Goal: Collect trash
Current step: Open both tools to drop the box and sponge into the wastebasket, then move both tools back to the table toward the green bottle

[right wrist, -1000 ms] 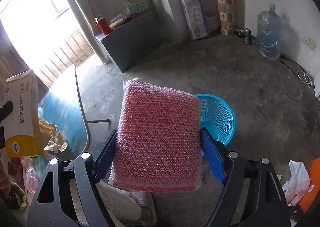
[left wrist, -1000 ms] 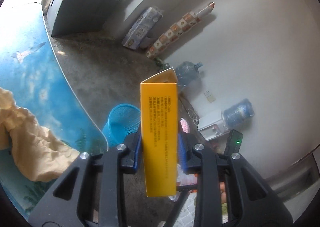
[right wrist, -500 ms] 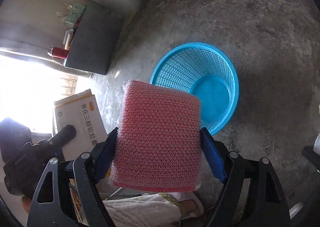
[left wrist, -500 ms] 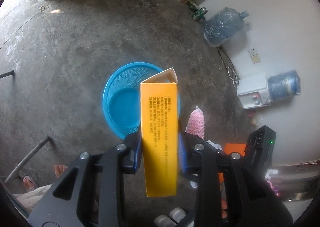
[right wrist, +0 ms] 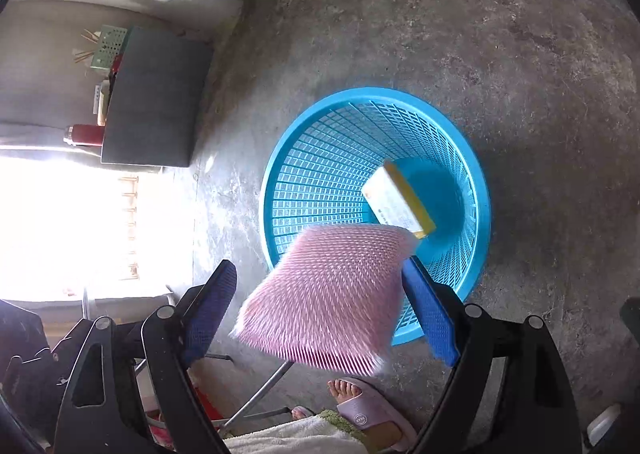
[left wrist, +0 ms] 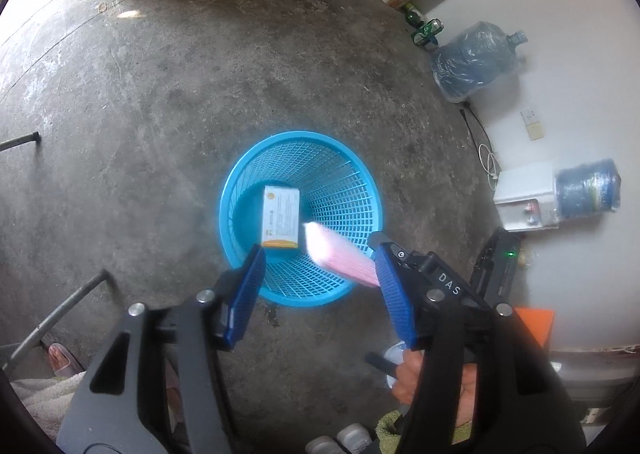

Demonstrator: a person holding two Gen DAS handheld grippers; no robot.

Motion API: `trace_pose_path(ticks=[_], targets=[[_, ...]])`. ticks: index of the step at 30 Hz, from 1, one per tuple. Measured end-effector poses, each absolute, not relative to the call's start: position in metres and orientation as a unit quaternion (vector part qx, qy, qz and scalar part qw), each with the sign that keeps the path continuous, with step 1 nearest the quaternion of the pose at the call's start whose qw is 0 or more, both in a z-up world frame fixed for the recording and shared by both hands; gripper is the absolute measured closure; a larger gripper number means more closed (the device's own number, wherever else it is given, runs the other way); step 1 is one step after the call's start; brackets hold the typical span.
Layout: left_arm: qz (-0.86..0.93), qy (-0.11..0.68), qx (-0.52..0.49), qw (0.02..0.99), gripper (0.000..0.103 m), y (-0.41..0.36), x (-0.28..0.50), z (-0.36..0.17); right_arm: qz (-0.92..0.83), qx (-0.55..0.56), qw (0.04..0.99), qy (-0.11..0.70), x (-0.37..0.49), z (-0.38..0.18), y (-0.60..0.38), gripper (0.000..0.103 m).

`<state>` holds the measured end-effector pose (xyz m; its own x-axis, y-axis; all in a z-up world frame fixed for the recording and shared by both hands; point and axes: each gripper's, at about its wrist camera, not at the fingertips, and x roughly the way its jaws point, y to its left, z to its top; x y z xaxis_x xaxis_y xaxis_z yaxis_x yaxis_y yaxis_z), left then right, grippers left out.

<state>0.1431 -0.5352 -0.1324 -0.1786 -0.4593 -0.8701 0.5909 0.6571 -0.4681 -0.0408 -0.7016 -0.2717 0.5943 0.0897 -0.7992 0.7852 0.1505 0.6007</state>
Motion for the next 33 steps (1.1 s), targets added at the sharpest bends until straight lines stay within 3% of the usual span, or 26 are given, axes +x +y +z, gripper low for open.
trace_pose_path(ticks=[10,23,28,33], targets=[[-0.475,0.587,0.051,0.654,0.049,-0.484,0.119,-0.051,-0.271,0.572,0.697,0.338,-0.064,-0.240,-0.685,0.021],[-0.484,0.475,-0.002,0.735,0.024,-0.334,0.095,0.035,-0.270,0.456,0.776,0.344,-0.097,-0.139,-0.588,0.021],[-0.468,0.425,0.013,0.774,0.019,-0.266,0.083,0.055,-0.279,0.381,0.810,0.348,-0.087,-0.093,-0.537,0.014],[-0.455,0.434,0.022,0.777,0.019,-0.206,0.084,0.057,-0.284,0.277,0.841,0.368,-0.055,-0.050,-0.484,0.010]])
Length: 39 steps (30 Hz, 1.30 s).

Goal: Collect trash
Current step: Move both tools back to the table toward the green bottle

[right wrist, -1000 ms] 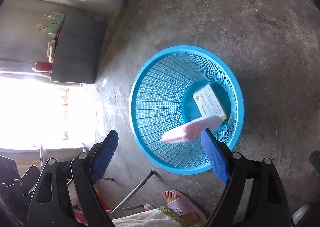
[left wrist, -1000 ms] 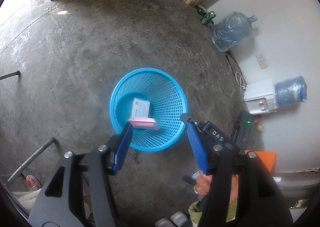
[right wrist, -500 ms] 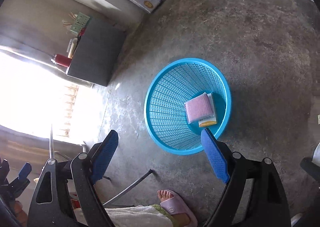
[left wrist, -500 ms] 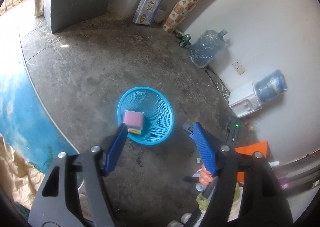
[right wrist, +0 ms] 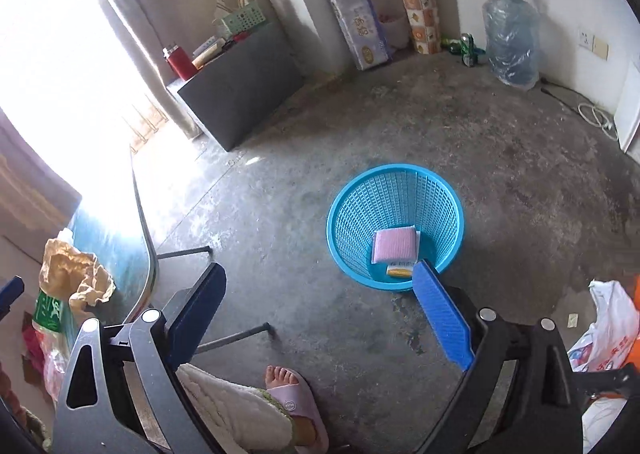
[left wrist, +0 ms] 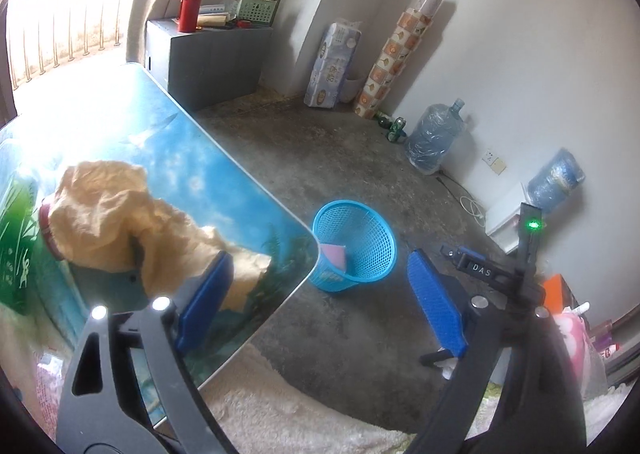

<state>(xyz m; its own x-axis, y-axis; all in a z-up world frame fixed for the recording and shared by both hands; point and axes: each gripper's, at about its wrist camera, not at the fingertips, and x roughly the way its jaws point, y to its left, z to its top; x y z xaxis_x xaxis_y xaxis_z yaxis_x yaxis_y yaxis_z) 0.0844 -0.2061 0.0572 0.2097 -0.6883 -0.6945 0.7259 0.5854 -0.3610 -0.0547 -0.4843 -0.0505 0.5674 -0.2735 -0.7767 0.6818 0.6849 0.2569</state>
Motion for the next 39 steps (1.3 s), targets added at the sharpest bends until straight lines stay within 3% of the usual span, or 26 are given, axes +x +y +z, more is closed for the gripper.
trace_pose_path(ticks=[12,19,24,29,39], targets=[[-0.279,0.376,-0.082,0.880,0.009,-0.022,0.100,0.053,-0.191,0.064,0.902,0.382,0.045,0.029,-0.342,0.007],[-0.220,0.372,-0.132,0.892,0.008,0.058,0.119,0.046,-0.118,0.044,0.916,0.381,0.088,0.049,-0.275,0.007],[-0.202,0.370,-0.153,0.894,0.008,0.097,0.123,0.040,-0.049,0.066,0.920,0.384,0.113,0.055,-0.243,0.007],[-0.196,0.360,-0.162,0.898,0.008,0.114,0.129,0.032,0.065,0.175,0.902,0.390,0.147,0.064,-0.221,0.007],[-0.196,0.384,-0.182,0.884,0.008,0.124,0.137,0.008,0.137,0.299,0.808,0.489,0.257,0.015,-0.167,0.009]])
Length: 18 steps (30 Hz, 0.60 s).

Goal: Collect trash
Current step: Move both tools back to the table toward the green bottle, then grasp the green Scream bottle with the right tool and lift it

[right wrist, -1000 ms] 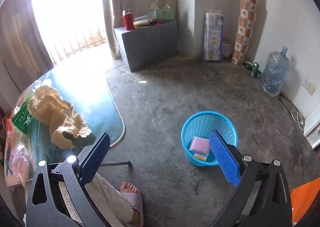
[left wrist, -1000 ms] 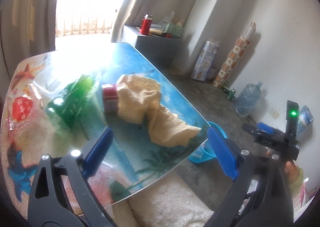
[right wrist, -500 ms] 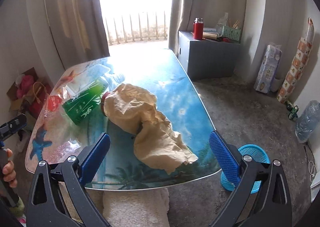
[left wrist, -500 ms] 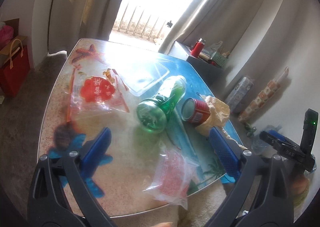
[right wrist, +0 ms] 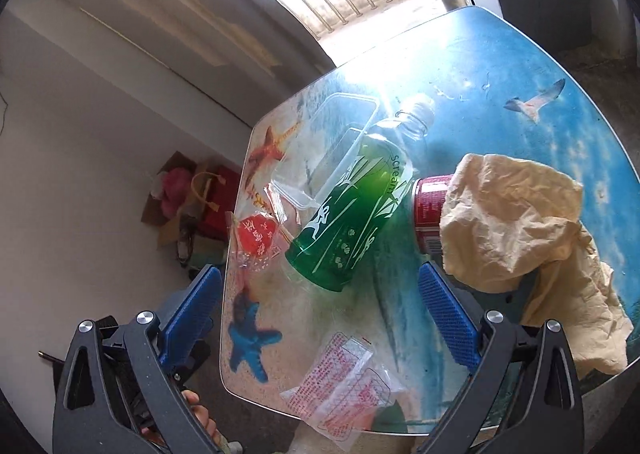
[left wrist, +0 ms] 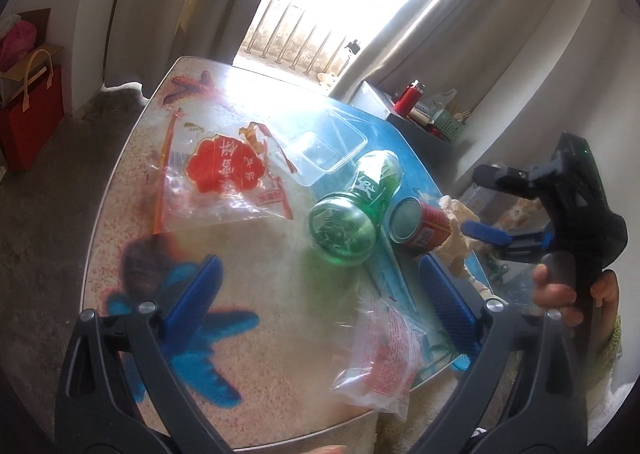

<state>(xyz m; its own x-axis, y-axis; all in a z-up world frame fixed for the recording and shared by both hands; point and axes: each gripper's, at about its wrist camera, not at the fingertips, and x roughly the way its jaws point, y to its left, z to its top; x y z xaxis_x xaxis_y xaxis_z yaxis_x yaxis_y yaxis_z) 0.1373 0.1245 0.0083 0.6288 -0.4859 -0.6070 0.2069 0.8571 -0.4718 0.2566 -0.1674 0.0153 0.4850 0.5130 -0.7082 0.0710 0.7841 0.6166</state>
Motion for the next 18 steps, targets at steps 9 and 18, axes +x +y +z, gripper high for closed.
trace_pose_path(ticks=[9,18], targets=[[-0.200,0.397,-0.149,0.883,0.008,0.126,0.132,0.001,0.063,0.327,0.769,0.546,0.310,-0.042,-0.140,0.019],[-0.202,0.394,-0.144,0.885,0.008,0.135,0.133,0.001,0.032,0.366,0.747,0.554,0.322,-0.067,-0.141,0.026]])
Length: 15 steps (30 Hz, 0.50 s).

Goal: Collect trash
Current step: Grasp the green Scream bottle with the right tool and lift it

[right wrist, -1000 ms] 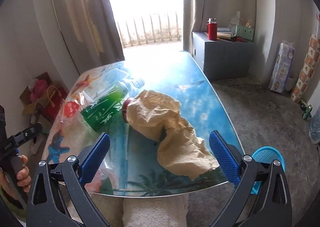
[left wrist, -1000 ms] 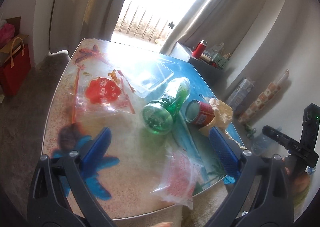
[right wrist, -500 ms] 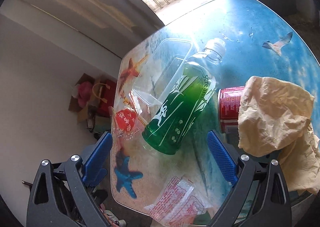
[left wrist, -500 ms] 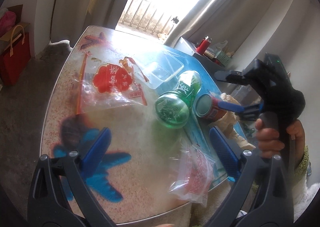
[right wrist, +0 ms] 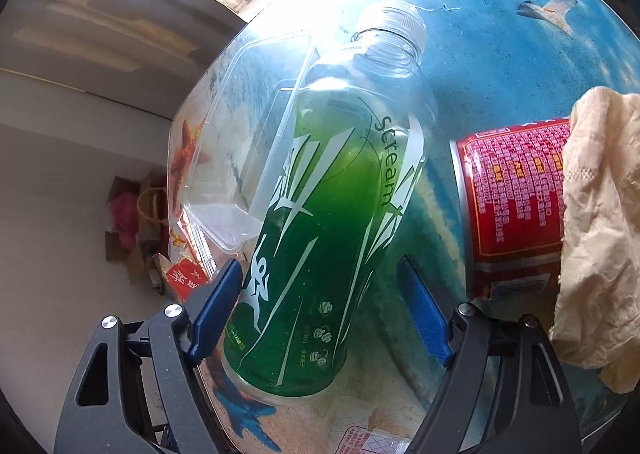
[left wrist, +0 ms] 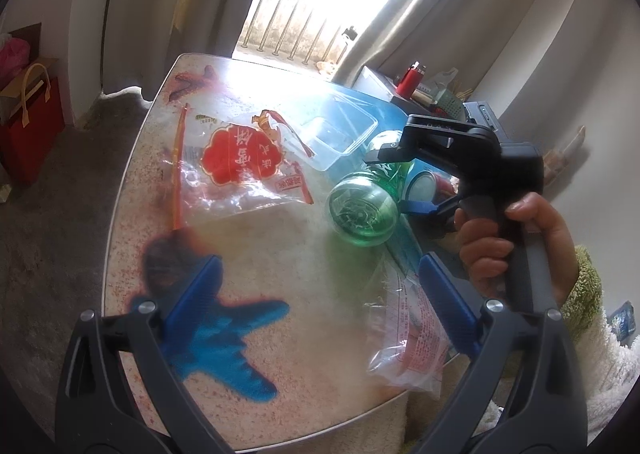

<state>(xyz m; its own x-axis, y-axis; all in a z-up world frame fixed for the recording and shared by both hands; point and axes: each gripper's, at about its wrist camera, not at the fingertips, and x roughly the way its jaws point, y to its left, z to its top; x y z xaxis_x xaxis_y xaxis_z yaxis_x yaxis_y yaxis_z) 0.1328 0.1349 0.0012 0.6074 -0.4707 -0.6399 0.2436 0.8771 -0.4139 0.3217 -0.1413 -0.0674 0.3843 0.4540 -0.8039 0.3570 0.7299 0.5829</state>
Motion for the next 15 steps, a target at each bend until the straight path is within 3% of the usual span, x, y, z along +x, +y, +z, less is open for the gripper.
trace_pose_path(ticks=[15], targets=[[-0.204,0.383,-0.148,0.889,0.008,0.146,0.130,0.013,0.046,0.429,0.734,0.524,0.317,-0.076,-0.149,0.041]])
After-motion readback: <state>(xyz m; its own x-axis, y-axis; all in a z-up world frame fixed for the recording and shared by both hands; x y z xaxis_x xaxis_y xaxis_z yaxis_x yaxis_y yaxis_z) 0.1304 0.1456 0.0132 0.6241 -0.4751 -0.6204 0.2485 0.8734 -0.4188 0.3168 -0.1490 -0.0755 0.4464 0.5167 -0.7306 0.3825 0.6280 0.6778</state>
